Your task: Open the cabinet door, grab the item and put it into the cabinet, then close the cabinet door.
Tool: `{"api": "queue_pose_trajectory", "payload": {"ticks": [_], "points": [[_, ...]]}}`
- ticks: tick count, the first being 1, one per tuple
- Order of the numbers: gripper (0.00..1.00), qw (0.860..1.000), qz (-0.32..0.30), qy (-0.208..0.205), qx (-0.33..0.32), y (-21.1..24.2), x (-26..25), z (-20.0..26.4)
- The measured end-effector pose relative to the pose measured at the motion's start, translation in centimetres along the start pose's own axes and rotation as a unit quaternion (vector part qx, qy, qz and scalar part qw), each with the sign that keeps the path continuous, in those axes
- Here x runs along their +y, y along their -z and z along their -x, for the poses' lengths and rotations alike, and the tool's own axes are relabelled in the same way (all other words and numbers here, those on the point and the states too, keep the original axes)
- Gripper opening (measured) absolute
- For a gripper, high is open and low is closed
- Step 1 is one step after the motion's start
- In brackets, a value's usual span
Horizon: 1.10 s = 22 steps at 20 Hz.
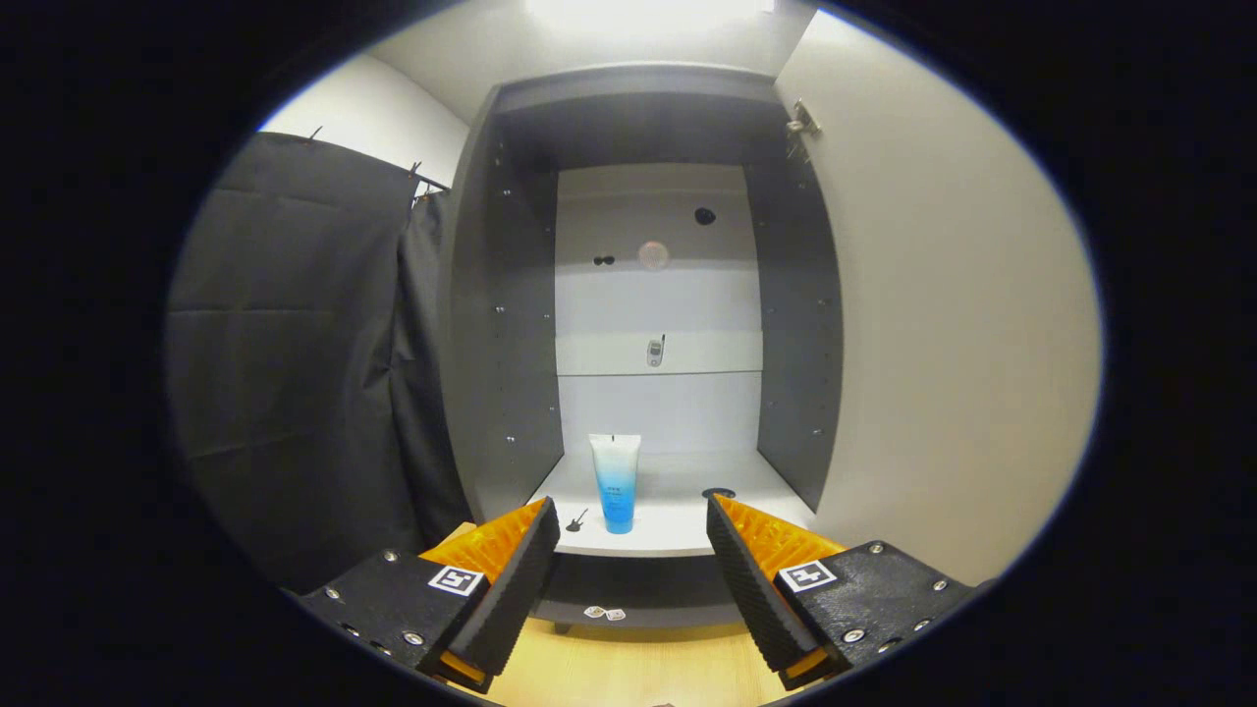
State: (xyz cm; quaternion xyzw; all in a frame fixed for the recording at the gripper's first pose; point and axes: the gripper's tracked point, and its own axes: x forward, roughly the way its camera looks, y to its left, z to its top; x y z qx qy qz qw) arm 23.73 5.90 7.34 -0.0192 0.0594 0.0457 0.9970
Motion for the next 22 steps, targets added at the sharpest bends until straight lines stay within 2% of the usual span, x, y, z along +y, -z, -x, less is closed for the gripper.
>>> {"api": "queue_pose_trajectory", "payload": {"ticks": [3, 9, 22], "points": [[0.94, 1.000, -0.010, 0.008, -0.004, 0.3, -0.7, 3.9], [0.94, 0.998, -0.011, 0.056, -0.007, 0.8, -4.5, 11.4], [0.93, 0.982, -0.025, 0.187, -0.026, -1.6, -17.2, 25.5]]}}
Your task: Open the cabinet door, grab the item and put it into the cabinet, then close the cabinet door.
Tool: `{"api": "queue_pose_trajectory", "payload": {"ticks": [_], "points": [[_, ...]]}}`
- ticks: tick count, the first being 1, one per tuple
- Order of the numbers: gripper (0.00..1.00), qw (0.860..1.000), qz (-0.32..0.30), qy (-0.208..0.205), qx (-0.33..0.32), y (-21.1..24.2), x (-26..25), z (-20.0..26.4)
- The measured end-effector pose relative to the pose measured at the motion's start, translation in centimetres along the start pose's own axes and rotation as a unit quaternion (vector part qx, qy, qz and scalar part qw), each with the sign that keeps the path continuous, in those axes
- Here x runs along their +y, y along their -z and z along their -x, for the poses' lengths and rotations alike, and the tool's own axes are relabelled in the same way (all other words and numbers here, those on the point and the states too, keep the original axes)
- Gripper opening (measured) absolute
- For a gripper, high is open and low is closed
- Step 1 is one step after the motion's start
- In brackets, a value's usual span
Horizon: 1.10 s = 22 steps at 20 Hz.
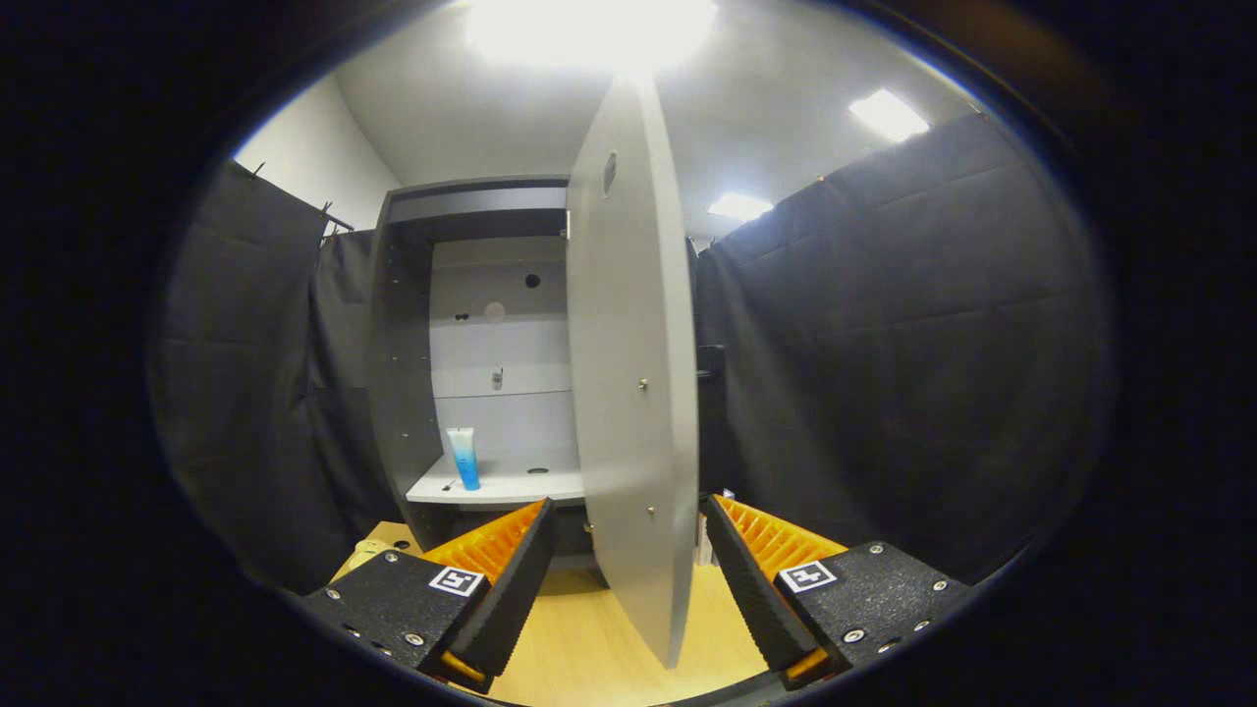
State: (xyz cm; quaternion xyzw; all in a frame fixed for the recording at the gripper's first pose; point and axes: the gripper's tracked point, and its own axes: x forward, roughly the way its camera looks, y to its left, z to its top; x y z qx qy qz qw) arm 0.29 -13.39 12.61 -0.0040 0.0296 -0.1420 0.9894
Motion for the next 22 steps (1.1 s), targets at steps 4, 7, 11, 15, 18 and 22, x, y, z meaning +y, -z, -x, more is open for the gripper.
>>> {"api": "queue_pose_trajectory", "payload": {"ticks": [4, 7, 11, 15, 18, 22], "points": [[0.93, 0.999, -0.001, 0.045, -0.009, -1.2, -4.9, 0.1], [0.93, 0.996, -0.011, 0.085, -0.016, -1.8, -8.5, -0.9], [0.93, 0.992, -0.011, 0.123, -0.009, -1.4, -11.2, -4.0], [0.93, 0.991, 0.016, 0.134, 0.001, -0.8, -11.6, -7.4], [0.93, 0.992, 0.025, 0.124, -0.005, -0.9, -9.8, -8.2], [0.87, 0.993, 0.022, 0.119, -0.006, -0.7, -8.4, -7.5]]}}
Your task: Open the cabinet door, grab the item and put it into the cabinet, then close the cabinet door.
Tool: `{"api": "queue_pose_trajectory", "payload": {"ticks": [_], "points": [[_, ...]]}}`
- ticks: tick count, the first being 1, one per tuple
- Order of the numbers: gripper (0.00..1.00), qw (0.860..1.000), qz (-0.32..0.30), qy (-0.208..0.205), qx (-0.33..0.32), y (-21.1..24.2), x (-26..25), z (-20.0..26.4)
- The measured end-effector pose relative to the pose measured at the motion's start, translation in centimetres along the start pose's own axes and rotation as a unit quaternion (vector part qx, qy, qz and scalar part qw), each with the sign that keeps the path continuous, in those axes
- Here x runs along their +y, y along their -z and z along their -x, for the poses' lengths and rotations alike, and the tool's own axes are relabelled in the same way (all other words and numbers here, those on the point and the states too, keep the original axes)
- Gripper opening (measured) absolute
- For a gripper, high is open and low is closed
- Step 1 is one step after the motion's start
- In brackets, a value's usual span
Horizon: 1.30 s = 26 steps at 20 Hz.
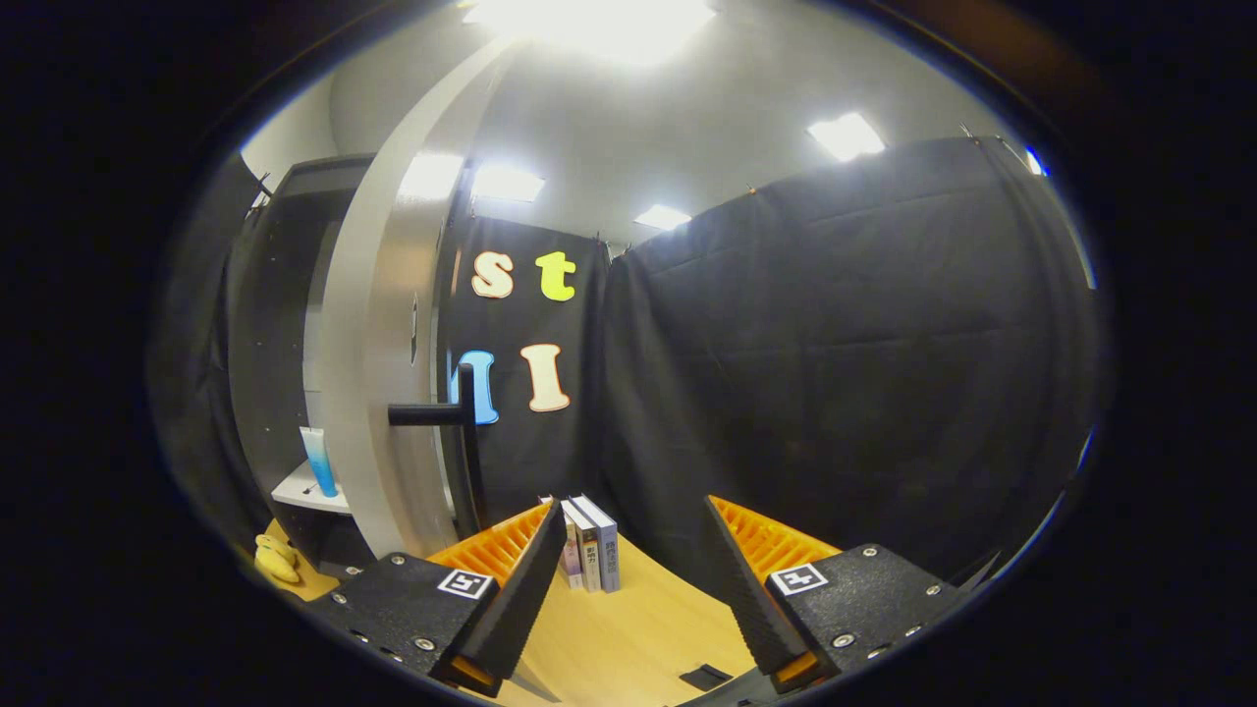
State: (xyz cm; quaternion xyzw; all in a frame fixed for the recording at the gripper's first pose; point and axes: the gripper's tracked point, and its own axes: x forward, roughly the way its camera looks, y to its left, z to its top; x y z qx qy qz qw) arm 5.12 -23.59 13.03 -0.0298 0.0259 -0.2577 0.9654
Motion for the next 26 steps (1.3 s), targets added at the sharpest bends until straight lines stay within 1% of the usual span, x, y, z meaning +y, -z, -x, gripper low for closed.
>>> {"api": "queue_pose_trajectory", "payload": {"ticks": [6, 8, 13, 18, 23, 26], "points": [[0.87, 1.000, -0.008, -0.027, -0.002, 0.2, 3.8, 2.4], [0.87, 0.999, -0.013, -0.044, 0.000, 0.3, 5.5, 3.3], [0.87, 0.995, -0.013, -0.098, -0.001, 0.3, 10.6, 4.9], [0.87, 0.988, -0.009, -0.156, -0.001, 0.3, 16.3, 5.7], [0.88, 0.980, 0.003, -0.198, -0.001, 0.3, 21.9, 5.5], [0.90, 0.973, -0.002, -0.229, 0.004, 0.6, 25.9, 4.9]]}}
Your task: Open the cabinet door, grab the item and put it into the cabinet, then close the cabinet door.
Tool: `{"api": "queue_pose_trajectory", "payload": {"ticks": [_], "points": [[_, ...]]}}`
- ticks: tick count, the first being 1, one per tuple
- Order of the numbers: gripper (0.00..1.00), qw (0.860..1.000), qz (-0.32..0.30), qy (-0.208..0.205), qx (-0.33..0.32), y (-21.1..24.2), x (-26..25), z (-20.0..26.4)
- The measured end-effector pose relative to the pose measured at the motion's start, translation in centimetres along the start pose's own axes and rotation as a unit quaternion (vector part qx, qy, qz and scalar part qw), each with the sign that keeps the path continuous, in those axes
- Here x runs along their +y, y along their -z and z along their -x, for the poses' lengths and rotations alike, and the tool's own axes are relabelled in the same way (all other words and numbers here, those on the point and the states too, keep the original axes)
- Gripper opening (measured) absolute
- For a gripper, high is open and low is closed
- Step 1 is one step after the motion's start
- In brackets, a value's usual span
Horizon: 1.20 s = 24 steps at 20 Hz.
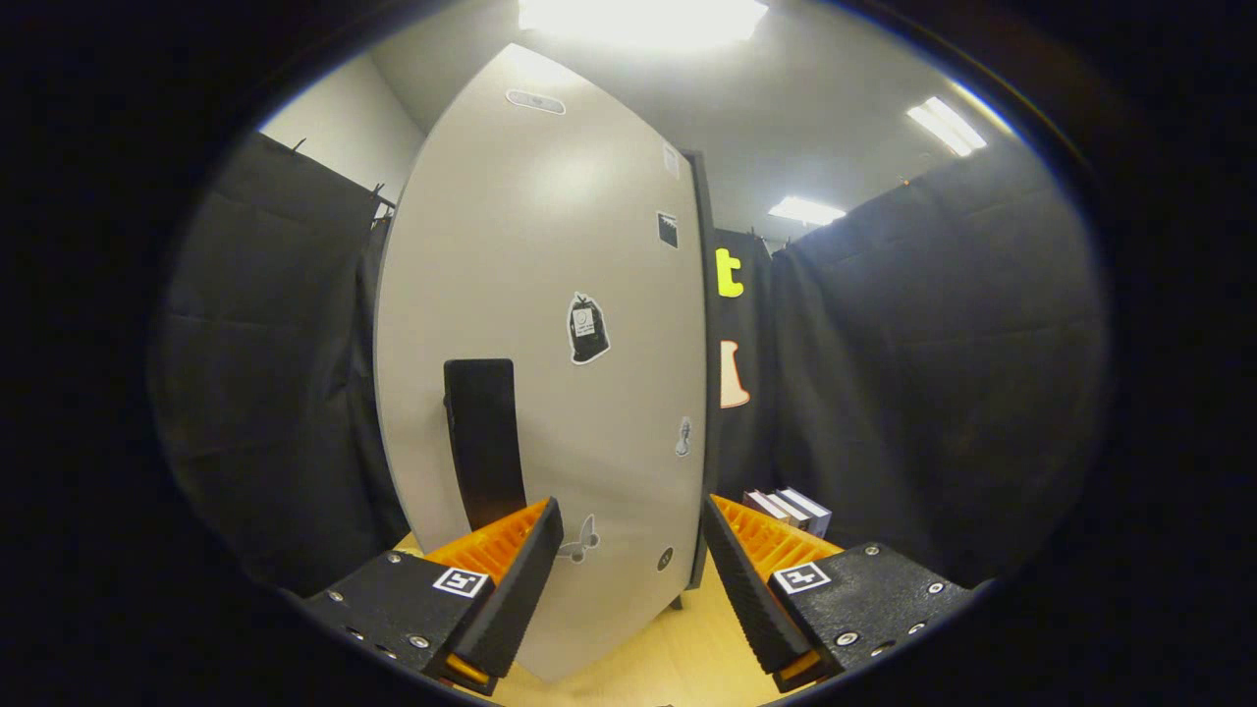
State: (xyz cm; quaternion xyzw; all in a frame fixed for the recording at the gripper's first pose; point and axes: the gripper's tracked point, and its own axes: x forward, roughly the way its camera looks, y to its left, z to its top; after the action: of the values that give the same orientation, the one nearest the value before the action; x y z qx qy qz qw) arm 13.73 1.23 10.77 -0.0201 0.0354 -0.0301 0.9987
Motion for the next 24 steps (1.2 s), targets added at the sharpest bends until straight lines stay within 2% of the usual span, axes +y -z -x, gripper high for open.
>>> {"api": "queue_pose_trajectory", "payload": {"ticks": [6, 10, 24], "points": [[0.91, 0.999, -0.004, -0.046, 0.002, 0.1, 6.6, -5.1], [0.92, 0.999, -0.001, -0.049, 0.007, 0.8, 7.9, -6.0], [0.93, 0.998, 0.006, -0.053, -0.018, 0.7, 4.1, 2.6]]}}
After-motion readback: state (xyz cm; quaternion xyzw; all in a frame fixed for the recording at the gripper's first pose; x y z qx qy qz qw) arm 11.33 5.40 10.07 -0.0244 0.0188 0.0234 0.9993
